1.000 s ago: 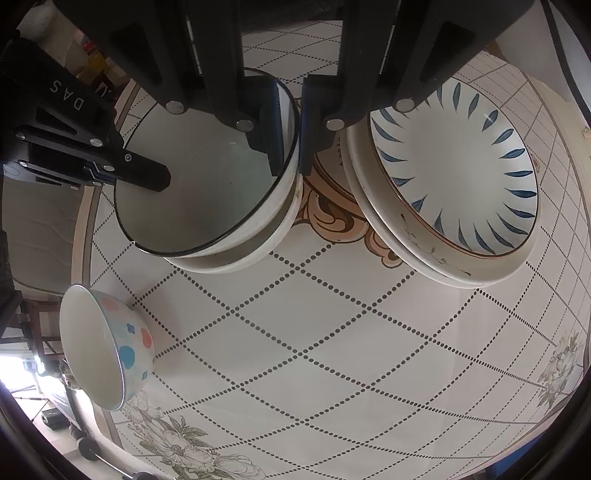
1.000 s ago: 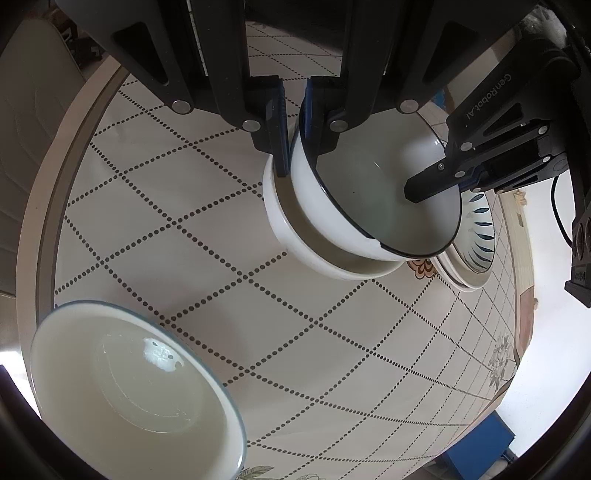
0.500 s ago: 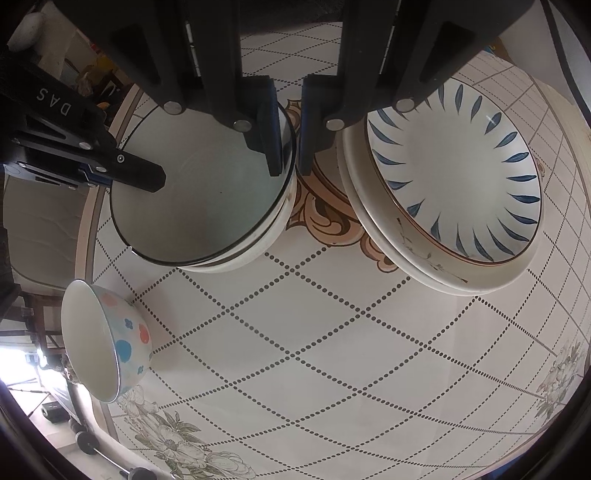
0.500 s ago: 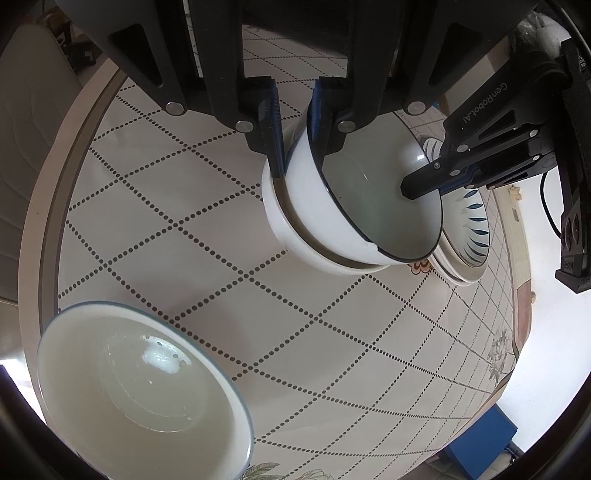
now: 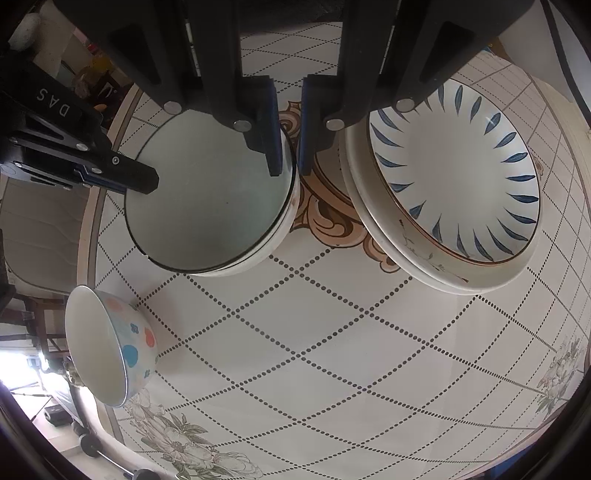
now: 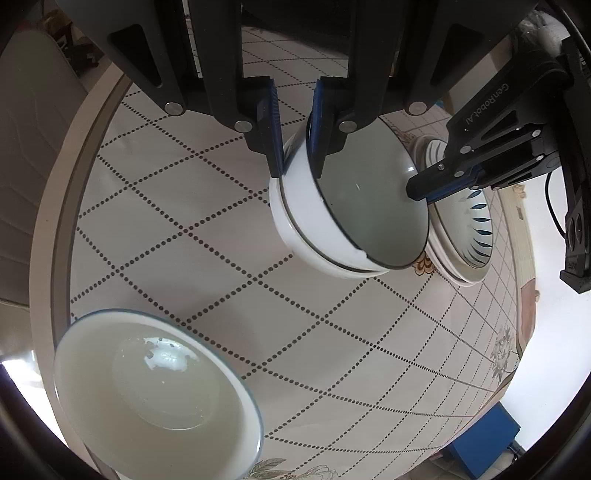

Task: Organize plates and bowls
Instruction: 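Carry the black-rimmed bowl and lower it into the plain white bowl, then open both grippers to release the black-rimmed bowl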

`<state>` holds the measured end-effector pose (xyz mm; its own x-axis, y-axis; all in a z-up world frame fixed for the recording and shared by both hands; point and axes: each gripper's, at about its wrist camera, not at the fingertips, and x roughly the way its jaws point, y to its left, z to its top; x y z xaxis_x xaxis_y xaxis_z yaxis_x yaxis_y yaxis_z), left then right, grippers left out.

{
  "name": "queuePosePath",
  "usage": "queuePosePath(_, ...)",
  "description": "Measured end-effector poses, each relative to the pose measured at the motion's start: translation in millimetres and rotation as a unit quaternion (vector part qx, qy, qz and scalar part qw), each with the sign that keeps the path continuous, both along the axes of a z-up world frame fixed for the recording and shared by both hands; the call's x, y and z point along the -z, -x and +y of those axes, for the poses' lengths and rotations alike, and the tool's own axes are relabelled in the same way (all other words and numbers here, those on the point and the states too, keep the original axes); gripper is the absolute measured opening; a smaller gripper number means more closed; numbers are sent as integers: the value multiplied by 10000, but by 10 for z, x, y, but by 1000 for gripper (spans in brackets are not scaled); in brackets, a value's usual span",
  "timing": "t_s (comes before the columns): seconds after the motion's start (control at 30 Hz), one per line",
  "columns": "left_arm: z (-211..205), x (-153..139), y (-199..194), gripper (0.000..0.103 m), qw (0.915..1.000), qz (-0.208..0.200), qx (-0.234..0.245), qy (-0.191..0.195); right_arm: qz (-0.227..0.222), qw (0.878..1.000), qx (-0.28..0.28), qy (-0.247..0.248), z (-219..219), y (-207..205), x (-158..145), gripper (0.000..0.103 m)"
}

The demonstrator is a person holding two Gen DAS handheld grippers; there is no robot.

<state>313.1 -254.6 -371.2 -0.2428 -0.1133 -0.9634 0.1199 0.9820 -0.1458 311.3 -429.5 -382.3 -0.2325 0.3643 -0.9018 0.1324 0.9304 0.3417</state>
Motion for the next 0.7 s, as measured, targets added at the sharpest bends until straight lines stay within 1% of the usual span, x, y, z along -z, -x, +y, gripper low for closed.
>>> queuePosePath(0.07, -38, -2, 17, 8, 10000, -24, 52, -41, 60, 10000, 3, -19, -16, 26, 23, 9)
queuePosePath(0.27, -136, 1, 35, 8, 9998, -74, 121, -141, 137, 9996, 176, -160, -86, 35, 56, 9)
queuePosePath(0.4, -149, -9, 36, 8, 9998, -70, 100, -125, 144, 9996, 199, -166, -74, 46, 53, 9)
queuePosePath(0.47, -117, -62, 39, 8, 9998, -109, 66, -155, 131, 9997, 146, -149, -61, 41, 48, 9)
queuePosePath(0.57, -59, -215, 52, 11, 9985, -434, -7, -326, 59, 9999, -45, -111, -13, 42, 24, 9)
queuePosePath(0.67, -49, -431, 44, 14, 9944, -932, 8, -500, -78, 9997, -223, -110, 21, 66, -29, 9)
queuePosePath(0.7, -54, -500, 31, 21, 9925, -1095, 11, -534, -152, 9995, -260, -104, 22, 72, -56, 10)
